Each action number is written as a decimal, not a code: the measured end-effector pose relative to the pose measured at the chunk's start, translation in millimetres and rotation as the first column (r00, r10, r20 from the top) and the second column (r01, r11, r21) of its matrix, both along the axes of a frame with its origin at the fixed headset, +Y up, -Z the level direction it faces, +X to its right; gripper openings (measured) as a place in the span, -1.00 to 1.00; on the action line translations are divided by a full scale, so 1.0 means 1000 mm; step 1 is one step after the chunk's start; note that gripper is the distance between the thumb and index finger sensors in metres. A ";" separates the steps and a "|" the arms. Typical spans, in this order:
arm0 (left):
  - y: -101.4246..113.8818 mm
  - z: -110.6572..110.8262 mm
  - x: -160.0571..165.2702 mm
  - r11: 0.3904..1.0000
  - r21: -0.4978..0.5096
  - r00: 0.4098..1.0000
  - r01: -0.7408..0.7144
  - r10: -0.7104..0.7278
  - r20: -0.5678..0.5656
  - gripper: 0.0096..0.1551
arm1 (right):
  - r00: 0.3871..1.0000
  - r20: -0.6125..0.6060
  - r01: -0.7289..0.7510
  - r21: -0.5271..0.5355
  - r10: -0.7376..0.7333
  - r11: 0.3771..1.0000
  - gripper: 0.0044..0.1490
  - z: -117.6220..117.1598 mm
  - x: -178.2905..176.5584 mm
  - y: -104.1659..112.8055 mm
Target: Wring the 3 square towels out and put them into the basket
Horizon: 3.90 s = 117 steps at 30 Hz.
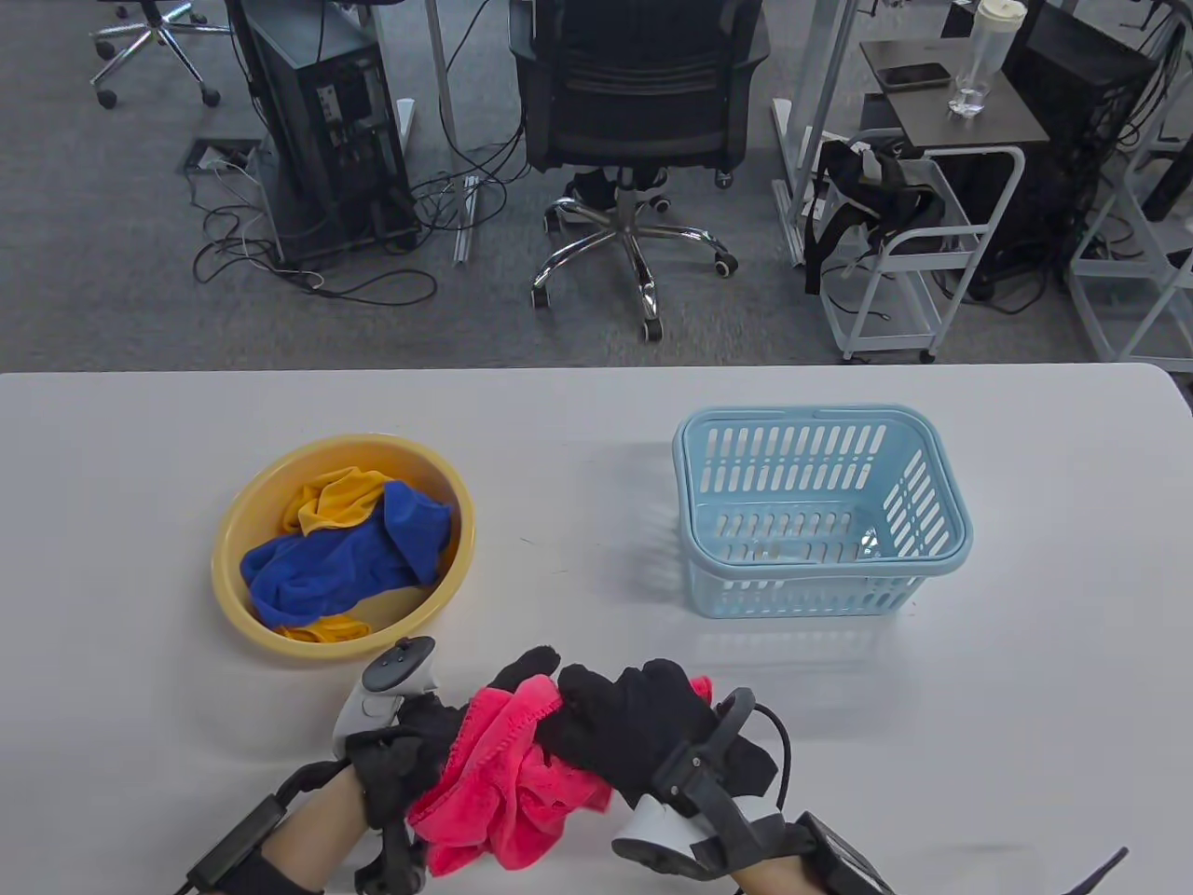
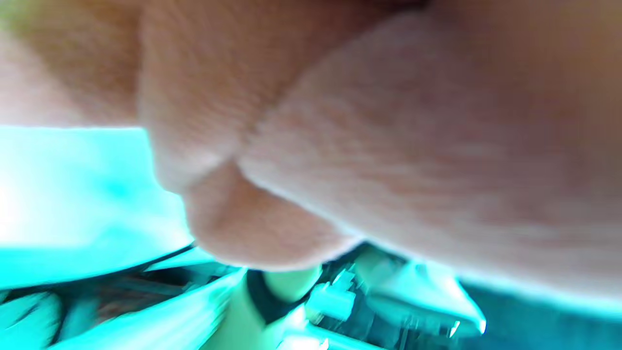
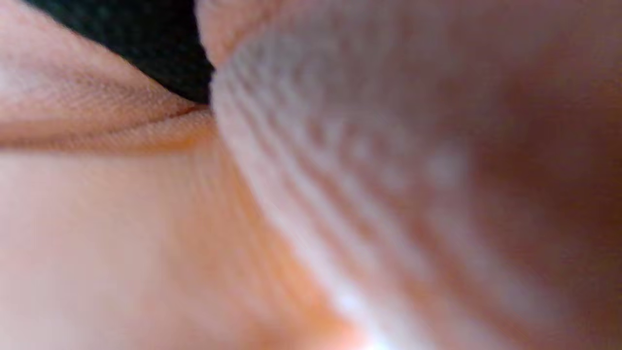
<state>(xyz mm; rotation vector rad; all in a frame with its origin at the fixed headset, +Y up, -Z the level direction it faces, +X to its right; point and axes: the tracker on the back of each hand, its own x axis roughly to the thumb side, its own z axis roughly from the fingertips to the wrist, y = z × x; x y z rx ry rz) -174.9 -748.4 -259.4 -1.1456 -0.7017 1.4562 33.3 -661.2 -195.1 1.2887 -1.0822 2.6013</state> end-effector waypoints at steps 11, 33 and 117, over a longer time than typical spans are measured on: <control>0.030 0.015 0.005 0.404 0.567 0.654 0.718 -0.671 -0.350 -0.15 | 0.998 0.030 0.049 -0.040 -0.048 0.998 -0.48 -0.020 0.015 -0.005; 0.071 0.062 0.008 -0.479 0.564 0.711 0.673 0.207 -0.672 -0.26 | 0.682 0.048 -0.212 -0.942 -0.730 -0.260 -0.40 -0.087 0.028 -0.092; 0.054 0.025 -0.037 -0.091 0.500 0.432 0.861 -0.386 -0.815 -0.06 | 0.993 0.104 0.103 -0.624 -0.048 0.775 -0.06 -0.023 0.079 -0.047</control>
